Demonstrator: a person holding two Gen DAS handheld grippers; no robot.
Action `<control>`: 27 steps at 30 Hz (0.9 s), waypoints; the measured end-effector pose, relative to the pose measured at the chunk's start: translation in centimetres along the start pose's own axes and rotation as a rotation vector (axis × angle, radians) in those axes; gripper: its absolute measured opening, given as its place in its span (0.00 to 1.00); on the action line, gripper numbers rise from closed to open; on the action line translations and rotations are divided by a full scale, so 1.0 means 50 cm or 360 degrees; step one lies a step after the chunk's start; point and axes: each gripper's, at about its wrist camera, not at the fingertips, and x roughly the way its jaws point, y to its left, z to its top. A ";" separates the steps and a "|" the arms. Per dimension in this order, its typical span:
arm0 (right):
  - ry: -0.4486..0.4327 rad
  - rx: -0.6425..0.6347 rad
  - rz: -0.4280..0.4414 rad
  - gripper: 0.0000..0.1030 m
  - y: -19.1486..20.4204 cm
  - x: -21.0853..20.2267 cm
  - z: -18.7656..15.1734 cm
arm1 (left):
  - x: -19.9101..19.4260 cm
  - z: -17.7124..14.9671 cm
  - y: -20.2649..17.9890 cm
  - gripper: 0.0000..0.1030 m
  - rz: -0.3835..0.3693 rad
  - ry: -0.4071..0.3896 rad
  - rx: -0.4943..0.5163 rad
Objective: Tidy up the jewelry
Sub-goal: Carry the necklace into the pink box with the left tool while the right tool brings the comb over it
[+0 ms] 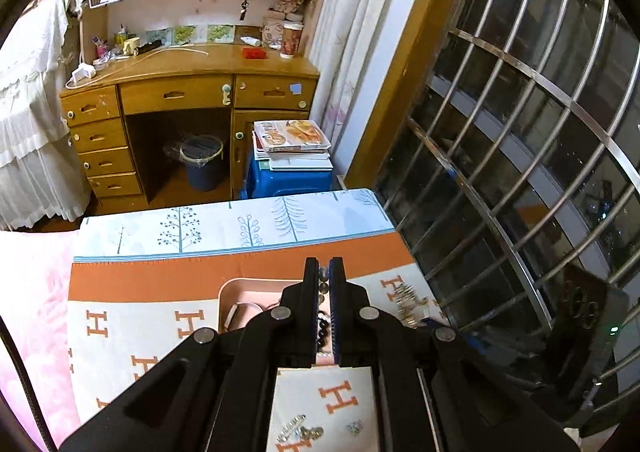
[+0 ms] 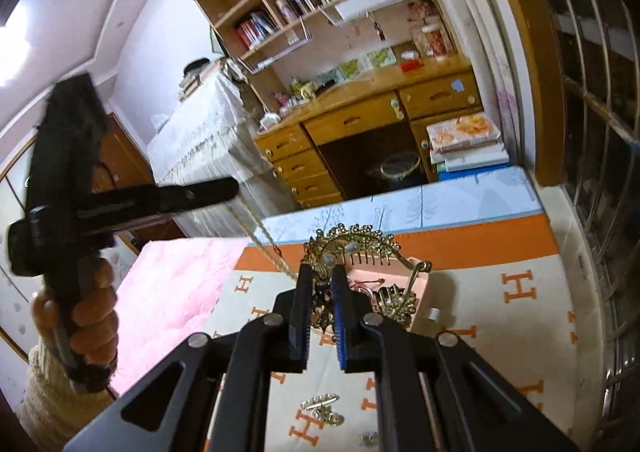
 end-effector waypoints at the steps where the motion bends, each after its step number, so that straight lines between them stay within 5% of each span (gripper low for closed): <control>1: 0.0031 0.0008 0.0001 0.09 -0.002 0.020 0.001 | 0.009 -0.001 0.007 0.02 -0.0001 0.0000 -0.0010; 19: 0.0493 0.0114 -0.0110 0.11 -0.079 0.255 -0.083 | 0.166 -0.032 0.007 0.03 -0.0107 0.0077 -0.0034; 27: 0.0410 0.0159 -0.0048 0.12 -0.089 0.213 -0.090 | 0.212 -0.057 -0.002 0.04 -0.0100 0.0138 -0.0026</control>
